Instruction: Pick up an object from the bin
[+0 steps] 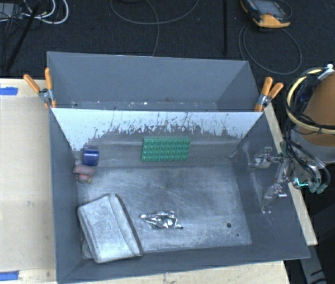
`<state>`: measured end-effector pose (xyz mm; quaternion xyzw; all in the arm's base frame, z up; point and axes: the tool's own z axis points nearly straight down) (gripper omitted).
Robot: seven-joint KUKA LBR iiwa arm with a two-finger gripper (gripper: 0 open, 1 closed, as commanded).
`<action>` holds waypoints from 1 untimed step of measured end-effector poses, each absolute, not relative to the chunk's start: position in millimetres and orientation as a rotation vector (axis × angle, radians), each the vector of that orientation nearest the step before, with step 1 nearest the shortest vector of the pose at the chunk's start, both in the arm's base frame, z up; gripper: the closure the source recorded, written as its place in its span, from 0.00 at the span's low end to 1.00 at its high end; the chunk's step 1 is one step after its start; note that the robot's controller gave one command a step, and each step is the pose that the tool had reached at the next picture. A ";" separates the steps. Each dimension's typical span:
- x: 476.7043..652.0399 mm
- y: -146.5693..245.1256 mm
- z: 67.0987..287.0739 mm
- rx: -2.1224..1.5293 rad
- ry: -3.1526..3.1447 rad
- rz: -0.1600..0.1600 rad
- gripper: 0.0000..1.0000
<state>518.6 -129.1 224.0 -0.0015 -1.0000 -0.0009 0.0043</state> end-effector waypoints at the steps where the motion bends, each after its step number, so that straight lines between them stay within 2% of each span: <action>1: 477.8 -38.6 144.1 0.334 -3.116 -0.007 0.00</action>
Offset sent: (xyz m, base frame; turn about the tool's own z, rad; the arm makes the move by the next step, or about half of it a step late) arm -0.0389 0.0869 -0.0766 -0.2118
